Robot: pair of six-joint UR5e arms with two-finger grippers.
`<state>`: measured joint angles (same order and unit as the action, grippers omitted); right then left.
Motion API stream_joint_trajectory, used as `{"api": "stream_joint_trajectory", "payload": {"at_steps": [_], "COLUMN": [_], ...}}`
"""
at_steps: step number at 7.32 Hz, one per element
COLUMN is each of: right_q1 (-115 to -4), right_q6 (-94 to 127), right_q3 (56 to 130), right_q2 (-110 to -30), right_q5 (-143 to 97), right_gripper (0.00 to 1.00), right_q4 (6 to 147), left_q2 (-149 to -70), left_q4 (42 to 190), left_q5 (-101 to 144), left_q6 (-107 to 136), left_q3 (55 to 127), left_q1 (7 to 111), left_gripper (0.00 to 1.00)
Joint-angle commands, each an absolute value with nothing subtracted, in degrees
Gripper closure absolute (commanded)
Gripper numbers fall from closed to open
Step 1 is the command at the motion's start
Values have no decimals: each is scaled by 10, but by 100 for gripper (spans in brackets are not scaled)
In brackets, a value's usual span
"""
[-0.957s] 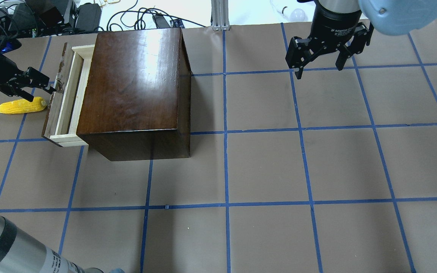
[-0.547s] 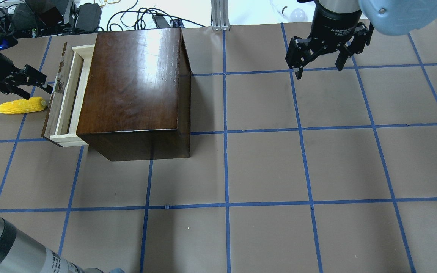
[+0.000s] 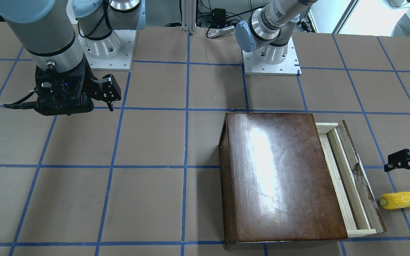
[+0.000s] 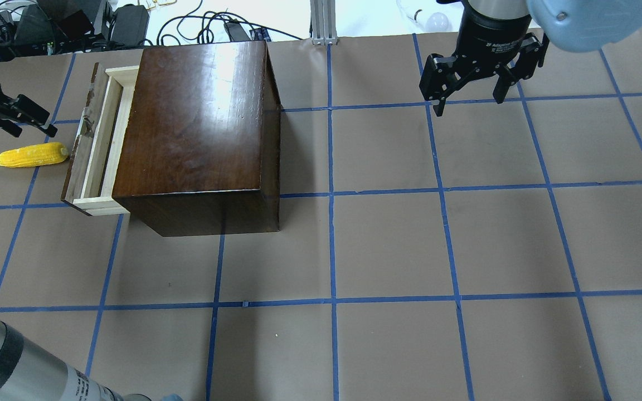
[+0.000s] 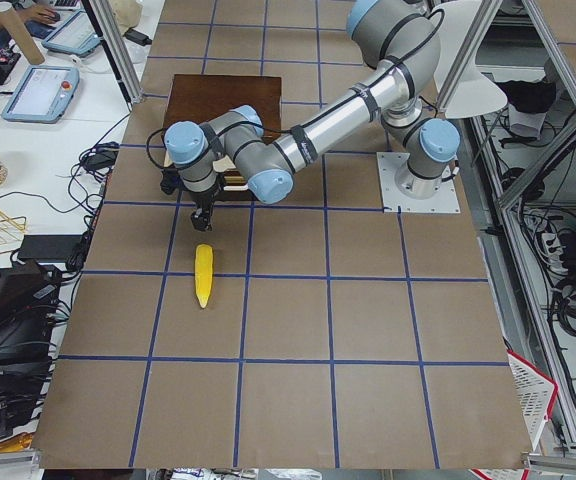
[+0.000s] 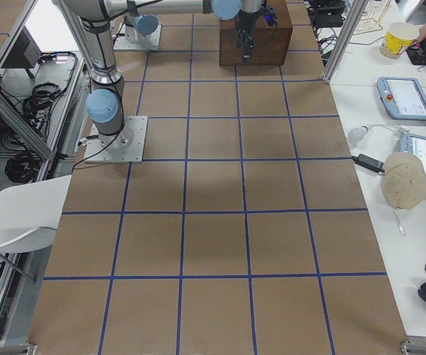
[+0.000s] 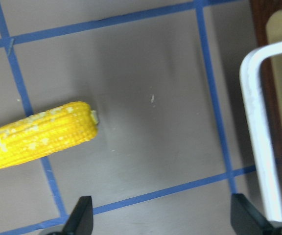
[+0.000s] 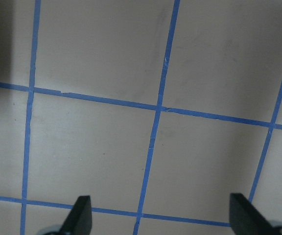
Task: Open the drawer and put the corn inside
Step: 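Release the handle and move the left gripper over the corn, then lower the left gripper onto the yellow corn cob and close on it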
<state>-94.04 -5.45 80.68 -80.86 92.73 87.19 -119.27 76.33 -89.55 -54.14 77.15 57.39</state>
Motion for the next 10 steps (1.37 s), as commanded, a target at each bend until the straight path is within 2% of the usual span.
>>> {"api": "stream_joint_trajectory", "payload": {"at_steps": [1, 6, 10], "right_q1": [-940, -940, -940], "right_q6": [-55, -55, -55], "right_q3": [807, 807, 807], "right_q2": [-809, -809, -809], "right_q5": [927, 927, 927], "right_gripper": [0, 0, 0], "right_q4": [872, 872, 872], "left_q2": [-1207, -1232, -1247], "left_q4": [729, 633, 618], "left_q5": [-920, -969, -934], "left_q6": [-646, -748, -983], "left_q3": [771, 777, 779], "left_q1": [573, 574, 552], "left_gripper": [0, 0, 0]}}
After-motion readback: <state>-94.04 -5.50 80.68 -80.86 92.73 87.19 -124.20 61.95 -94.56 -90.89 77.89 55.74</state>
